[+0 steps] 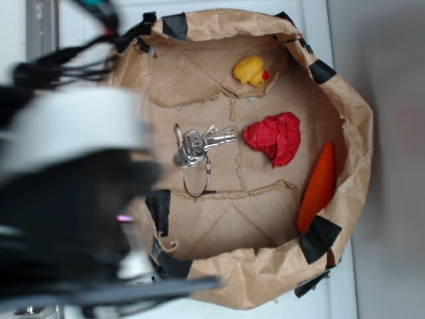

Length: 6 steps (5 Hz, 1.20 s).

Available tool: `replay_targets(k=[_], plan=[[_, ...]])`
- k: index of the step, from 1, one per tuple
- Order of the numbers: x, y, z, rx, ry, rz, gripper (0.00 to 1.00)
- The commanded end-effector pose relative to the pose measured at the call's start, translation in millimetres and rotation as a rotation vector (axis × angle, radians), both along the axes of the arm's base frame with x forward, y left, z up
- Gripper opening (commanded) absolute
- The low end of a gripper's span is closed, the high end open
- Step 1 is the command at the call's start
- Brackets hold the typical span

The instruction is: Grab the silver keys.

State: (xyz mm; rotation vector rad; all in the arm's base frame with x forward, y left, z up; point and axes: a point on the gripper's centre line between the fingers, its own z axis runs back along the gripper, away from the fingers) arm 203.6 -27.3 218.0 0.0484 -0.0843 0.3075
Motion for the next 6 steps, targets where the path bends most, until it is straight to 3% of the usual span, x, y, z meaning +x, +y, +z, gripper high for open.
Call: replay_targets(k=[1, 2, 3, 4, 5, 6], plan=[[18.2, 10.4, -19.3, -0.029, -0.083, 0.385, 1.00], [15.8, 15.5, -38.3, -0.038, -0.073, 0.582, 1.00], [23.9, 27.4, -57.3, -0.001, -0.110, 0.727, 1.00], [33.7, 52.0, -77.1, -0.010, -0.169, 0.871, 1.00], [33.9, 57.4, -100.1, -0.013, -0.158, 0.897, 1.00], [23.5, 53.5, -128.2, -0.068, -0.031, 0.933, 1.00]])
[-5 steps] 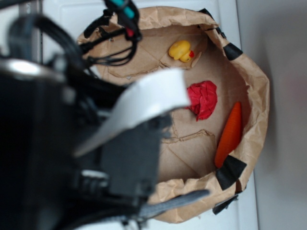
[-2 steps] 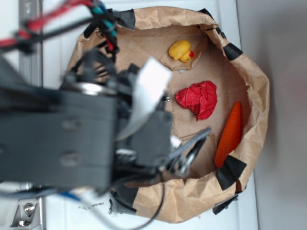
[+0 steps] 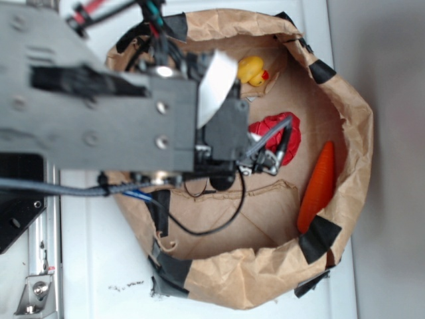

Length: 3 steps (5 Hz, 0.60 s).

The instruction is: Grab the silver keys.

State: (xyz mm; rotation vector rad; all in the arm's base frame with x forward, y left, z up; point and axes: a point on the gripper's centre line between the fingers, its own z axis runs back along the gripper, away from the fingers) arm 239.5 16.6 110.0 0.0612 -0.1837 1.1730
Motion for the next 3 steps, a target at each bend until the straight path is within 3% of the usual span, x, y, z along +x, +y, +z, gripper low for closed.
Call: replay_targets(k=[1, 3], plan=[[-28.7, 7.0, -44.4, -0.161, 0.123, 0.079, 1.00], [-30.5, 8.8, -52.9, -0.155, 0.083, 0.065, 1.00]])
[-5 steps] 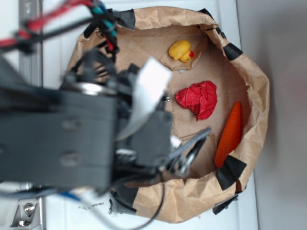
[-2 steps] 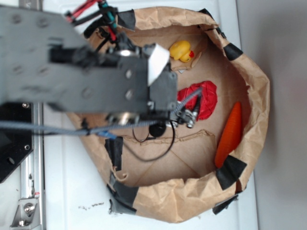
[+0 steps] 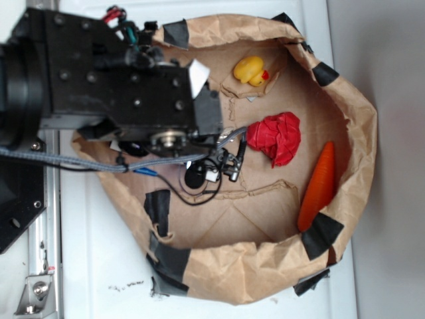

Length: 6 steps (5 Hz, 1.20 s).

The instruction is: Grab the silver keys.

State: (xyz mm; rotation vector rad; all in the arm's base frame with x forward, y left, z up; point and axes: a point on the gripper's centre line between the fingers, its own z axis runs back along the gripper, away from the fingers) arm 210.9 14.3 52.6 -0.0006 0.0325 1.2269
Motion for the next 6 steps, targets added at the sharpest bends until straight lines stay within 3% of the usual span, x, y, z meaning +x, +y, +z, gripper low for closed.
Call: replay_targets(k=[1, 3, 4, 6], plan=[[-0.6, 11.1, 4.4, 0.007, -0.053, 0.017, 1.00], [-2.8, 12.1, 18.2, -0.078, -0.156, 0.000, 1.00], [36.5, 4.9, 52.9, -0.111, -0.191, 0.028, 1.00], [42.5, -2.8, 41.0, -0.088, -0.227, -0.013, 1.00]])
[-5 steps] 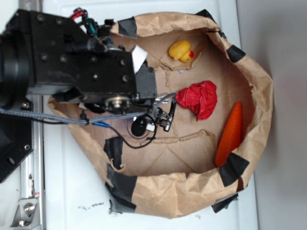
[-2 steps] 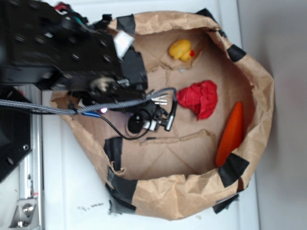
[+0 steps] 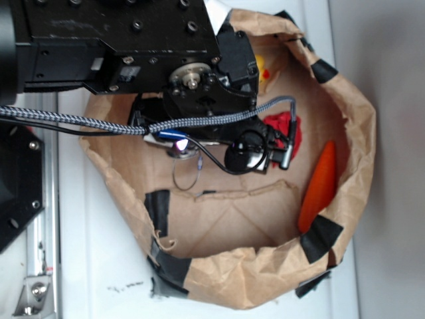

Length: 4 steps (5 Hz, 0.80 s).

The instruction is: Grab the silver keys.

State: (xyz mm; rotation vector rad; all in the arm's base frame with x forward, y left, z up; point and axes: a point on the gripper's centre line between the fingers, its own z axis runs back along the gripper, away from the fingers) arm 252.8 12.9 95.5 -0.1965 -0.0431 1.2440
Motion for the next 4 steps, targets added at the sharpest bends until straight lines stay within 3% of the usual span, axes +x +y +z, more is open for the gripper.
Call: replay_targets(k=[1, 4], plan=[[2.9, -7.3, -13.1, 0.055, -0.046, -0.039, 1.00], [0.0, -8.3, -20.0, 0.107, -0.022, -0.054, 1.00]])
